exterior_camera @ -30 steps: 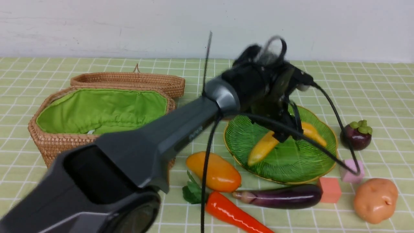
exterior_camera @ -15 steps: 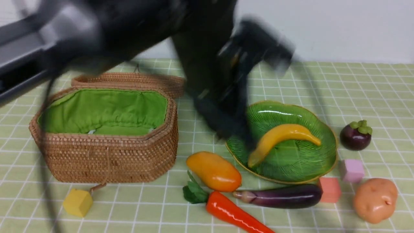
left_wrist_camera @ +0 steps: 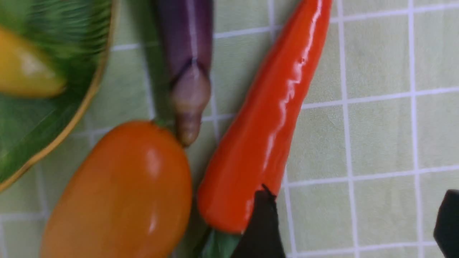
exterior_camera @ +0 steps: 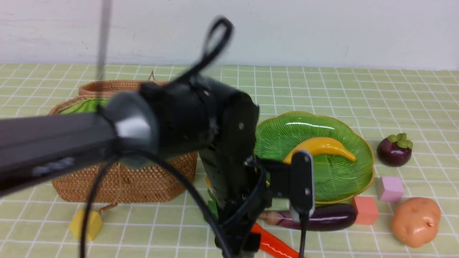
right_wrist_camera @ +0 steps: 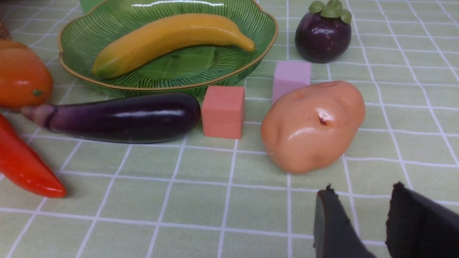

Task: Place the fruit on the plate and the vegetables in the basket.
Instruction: Use the left arm to grab a carrot and put it into the left basket

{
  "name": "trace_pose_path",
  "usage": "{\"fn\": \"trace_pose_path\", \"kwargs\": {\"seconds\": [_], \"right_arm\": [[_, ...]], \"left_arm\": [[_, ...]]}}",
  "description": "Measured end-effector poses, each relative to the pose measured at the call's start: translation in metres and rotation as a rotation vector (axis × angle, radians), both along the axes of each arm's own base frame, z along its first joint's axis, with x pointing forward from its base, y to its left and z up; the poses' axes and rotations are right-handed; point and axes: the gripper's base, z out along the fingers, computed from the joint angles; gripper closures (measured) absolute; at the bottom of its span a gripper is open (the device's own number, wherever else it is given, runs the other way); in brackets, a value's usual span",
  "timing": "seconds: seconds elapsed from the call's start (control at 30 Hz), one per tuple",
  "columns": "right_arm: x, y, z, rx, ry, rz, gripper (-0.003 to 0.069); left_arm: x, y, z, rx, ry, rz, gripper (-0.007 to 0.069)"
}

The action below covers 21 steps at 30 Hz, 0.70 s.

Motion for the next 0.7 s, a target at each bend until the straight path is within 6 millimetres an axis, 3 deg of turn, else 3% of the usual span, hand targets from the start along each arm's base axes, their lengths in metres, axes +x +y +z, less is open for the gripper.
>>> {"fn": "trace_pose_path", "kwargs": {"seconds": [0.17,0.37,0.7], "right_arm": [[0.0,0.0,0.0,0.0,0.0,0.0,0.0419],[0.0,0.0,0.0,0.0,0.0,0.0,0.0419],[0.0,0.0,0.0,0.0,0.0,0.0,0.0419]], "left_arm": [[0.005,-0.009,-0.021,-0.008,0.017,-0.041,0.0104],[0.002,-0.02,-0.023,-0.043,-0.011,-0.059,0.0188],[-0.001,-0.025,-0.024,-0.051,-0.032,-0.076,0.021]]}}
